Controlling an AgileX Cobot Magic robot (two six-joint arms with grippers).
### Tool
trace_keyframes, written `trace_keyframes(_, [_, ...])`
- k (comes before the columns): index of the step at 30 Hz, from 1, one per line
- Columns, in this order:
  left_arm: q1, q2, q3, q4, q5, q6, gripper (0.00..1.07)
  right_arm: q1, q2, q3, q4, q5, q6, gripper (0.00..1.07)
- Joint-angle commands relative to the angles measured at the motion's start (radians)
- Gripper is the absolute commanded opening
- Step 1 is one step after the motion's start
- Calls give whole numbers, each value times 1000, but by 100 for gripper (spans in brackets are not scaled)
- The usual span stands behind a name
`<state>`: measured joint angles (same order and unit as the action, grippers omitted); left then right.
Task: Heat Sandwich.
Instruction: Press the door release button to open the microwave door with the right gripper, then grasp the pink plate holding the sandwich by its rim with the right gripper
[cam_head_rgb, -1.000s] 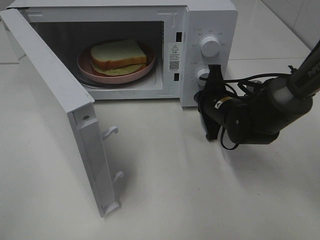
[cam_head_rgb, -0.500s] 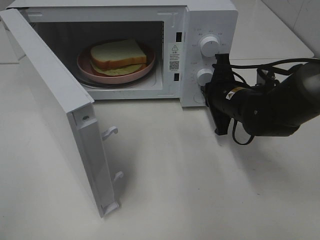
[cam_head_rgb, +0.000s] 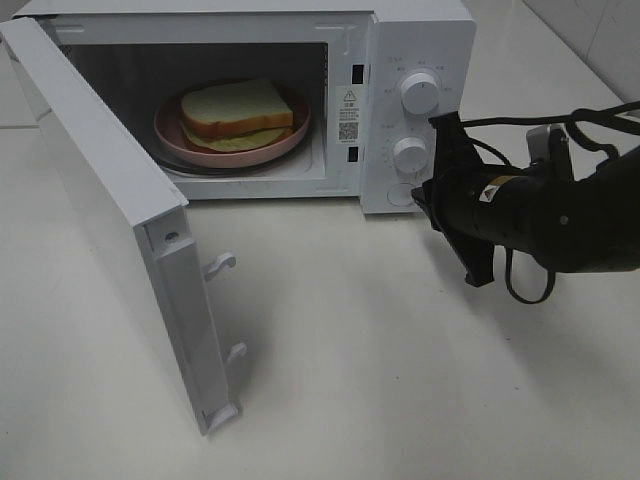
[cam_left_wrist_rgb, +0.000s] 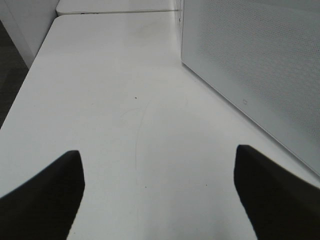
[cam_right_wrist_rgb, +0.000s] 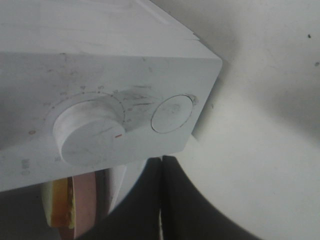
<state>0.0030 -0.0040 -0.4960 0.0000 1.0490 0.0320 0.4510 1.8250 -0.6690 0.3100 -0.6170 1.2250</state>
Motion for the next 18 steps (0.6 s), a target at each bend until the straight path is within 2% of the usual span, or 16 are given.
trace_keyframes(1, [1, -17, 3, -9, -12, -3, 76, -6, -62, 33, -14, 36, -98, 0])
trace_keyframes(11, [1, -17, 3, -9, -12, -3, 76, -6, -239, 55, -14, 294, -547, 2])
trace_keyframes(18, [1, -17, 3, -9, -12, -3, 76, -6, -341, 55, -15, 424, -723, 4])
